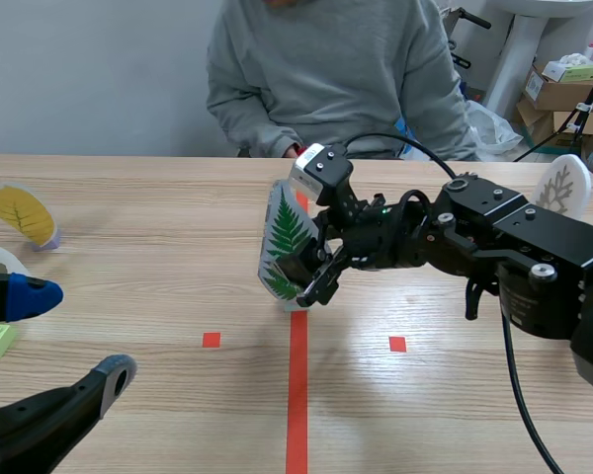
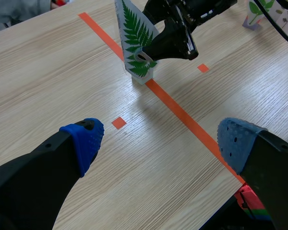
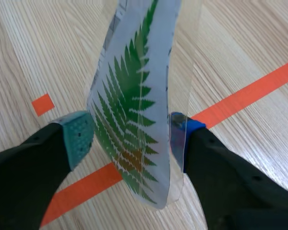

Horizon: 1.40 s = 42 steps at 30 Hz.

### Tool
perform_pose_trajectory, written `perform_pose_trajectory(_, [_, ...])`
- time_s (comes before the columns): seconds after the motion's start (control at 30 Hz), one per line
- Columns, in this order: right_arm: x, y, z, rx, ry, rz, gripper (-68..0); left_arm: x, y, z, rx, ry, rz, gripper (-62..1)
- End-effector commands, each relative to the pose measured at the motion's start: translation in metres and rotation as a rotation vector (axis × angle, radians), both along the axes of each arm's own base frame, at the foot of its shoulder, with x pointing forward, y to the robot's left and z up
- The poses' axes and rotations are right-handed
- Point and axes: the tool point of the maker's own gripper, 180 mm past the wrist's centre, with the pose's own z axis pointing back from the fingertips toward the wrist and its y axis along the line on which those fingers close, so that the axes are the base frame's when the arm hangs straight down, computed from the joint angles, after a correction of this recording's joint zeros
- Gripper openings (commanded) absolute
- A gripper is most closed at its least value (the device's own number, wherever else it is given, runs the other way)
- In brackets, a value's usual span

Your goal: Do the leaf sorting experiment

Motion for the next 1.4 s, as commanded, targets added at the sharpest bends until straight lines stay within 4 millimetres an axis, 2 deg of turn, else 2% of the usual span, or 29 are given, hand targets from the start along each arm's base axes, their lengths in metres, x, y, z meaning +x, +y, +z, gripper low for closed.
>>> perform_pose_trajectory(0.0, [0.006, 0.006, 0.016, 0.037, -0.035, 0.007, -41.6, 0.001, -0.001, 0.007, -0.018, -0.019, 0.004, -9.9])
perform_pose_trajectory(0.1, [0.006, 0.006, 0.016, 0.037, -0.035, 0.007, -49.7, 0.001, -0.001, 0.007, -0.018, -0.019, 0.004, -9.9])
perform_pose_trajectory(0.37, [0.006, 0.006, 0.016, 0.033, -0.036, 0.008, -62.8, 0.001, -0.001, 0.007, -0.018, -0.019, 0.004, -9.9])
perform_pose_trajectory(0.6, [0.006, 0.004, 0.015, 0.027, -0.037, 0.008, -65.7, 0.001, -0.001, 0.007, -0.018, -0.019, 0.003, -9.9])
perform_pose_trajectory(0.73, [0.013, -0.008, 0.017, 0.034, -0.039, -0.038, -65.5, 0.001, -0.001, 0.007, -0.018, -0.019, 0.003, -9.9])
perform_pose_trajectory(1.0, [0.019, -0.07, 0.012, 0.077, 0.002, -0.242, -65.5, 0.001, -0.002, 0.007, -0.02, -0.02, 0.003, -9.9])
perform_pose_trajectory(1.37, [0.023, -0.189, 0.019, 0.05, -0.023, -0.527, -65.6, 0.005, -0.002, 0.01, -0.022, -0.039, 0.003, -9.9])
